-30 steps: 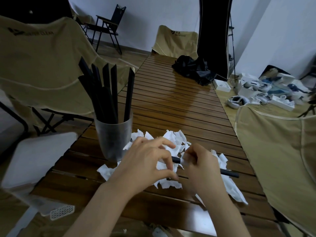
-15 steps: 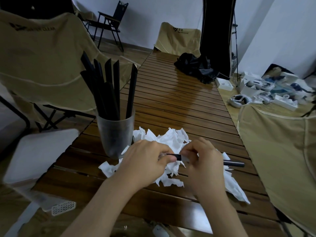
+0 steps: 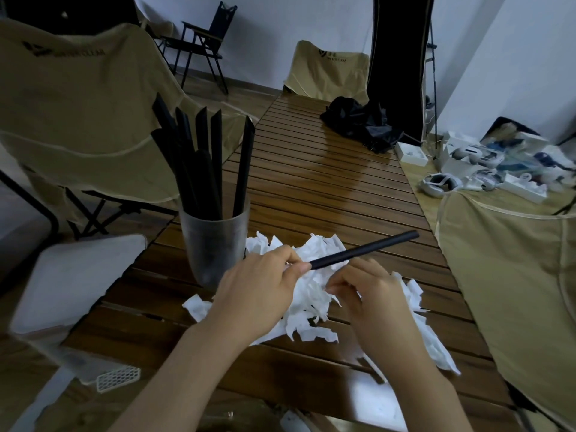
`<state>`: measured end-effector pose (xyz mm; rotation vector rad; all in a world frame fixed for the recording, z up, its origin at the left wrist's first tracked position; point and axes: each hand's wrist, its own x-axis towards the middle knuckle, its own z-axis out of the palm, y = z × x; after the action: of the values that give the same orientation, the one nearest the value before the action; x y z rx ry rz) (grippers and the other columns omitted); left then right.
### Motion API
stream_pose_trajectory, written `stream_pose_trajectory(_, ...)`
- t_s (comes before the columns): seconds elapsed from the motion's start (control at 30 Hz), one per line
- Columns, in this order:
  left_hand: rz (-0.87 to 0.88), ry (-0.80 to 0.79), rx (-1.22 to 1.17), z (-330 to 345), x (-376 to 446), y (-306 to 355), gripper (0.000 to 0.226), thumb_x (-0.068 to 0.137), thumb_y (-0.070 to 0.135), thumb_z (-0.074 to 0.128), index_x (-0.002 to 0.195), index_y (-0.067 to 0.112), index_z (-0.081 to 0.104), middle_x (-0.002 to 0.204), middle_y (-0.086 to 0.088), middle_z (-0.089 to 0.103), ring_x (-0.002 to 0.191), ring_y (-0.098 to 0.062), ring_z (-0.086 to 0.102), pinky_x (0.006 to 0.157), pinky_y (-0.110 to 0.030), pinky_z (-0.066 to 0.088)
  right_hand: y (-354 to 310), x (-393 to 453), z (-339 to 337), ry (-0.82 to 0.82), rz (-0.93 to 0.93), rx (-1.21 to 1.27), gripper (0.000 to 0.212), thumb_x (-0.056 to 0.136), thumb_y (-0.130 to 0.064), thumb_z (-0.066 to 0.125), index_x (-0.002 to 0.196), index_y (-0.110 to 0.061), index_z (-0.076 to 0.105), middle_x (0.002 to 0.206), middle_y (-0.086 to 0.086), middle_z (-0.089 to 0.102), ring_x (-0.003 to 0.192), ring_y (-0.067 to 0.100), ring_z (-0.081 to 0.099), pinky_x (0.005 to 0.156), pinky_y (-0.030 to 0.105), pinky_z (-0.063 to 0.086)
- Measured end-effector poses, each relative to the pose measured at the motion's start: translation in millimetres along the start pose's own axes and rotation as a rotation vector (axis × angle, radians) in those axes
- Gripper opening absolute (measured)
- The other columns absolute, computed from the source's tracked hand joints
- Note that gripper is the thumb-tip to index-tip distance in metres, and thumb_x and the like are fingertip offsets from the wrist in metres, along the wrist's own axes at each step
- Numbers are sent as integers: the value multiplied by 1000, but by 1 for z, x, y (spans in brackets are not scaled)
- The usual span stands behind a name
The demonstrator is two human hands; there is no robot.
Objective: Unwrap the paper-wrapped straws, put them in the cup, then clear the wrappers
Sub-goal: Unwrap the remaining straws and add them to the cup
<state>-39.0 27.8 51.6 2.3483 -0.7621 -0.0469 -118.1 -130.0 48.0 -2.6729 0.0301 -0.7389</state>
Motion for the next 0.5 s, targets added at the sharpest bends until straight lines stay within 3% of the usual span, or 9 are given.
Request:
stream_pose_trajectory(0.13,-38,-71,-157,-3,4,-1,20,96,46,43,101,32,57,74,15,61,68,-6,61,58,-18,44,2,-3,-1,14,97,51,28,75,8,71,70,-19,67,72,-12,61,66,6,55,58,10,39)
stream_pose_trajectory(0.2,-22,-80,-222,-4,4,-3,16,96,44,46,98,31,56,75,15,63,60,-5,59,55,-20,46,-2,-2,-5,21,262,247,22,85,-7,67,77,-27,63,76,-12,64,70,6,60,63,12,43)
stream_pose_trajectory(0.27,10,-88,-267,-4,4,-4,14,95,41,48,96,30,57,72,14,61,56,-5,56,55,-19,45,-8,-1,-8,4,423,543,12,87,-23,66,96,-30,62,88,-9,68,80,9,65,69,24,51)
stream_pose_trajectory(0.3,20,-97,-280,-4,4,-4,13,96,39,48,95,30,57,68,14,58,56,-5,55,54,-19,43,-10,0,-10,-3,474,674,24,85,-24,67,107,-30,59,95,-8,69,84,13,66,69,29,52)
stream_pose_trajectory(0.37,33,-122,-292,-3,3,-4,14,97,38,46,92,32,57,60,17,55,53,-5,50,52,-18,39,-12,2,-13,-30,505,831,41,84,-14,69,120,-28,55,101,-6,70,81,17,67,65,26,51)
stream_pose_trajectory(0.43,47,-145,-294,-2,3,-2,15,98,38,44,89,35,55,61,21,57,53,-7,49,50,-20,37,-15,3,-15,-69,490,834,35,83,-5,68,111,-25,63,92,-3,73,70,13,65,62,21,48)
stream_pose_trajectory(0.5,58,-154,-301,-2,3,-1,18,98,40,42,84,39,52,68,17,59,61,-14,57,56,-28,45,-16,3,-15,-56,462,708,28,83,1,66,87,-27,70,76,-5,73,62,14,63,58,23,49)
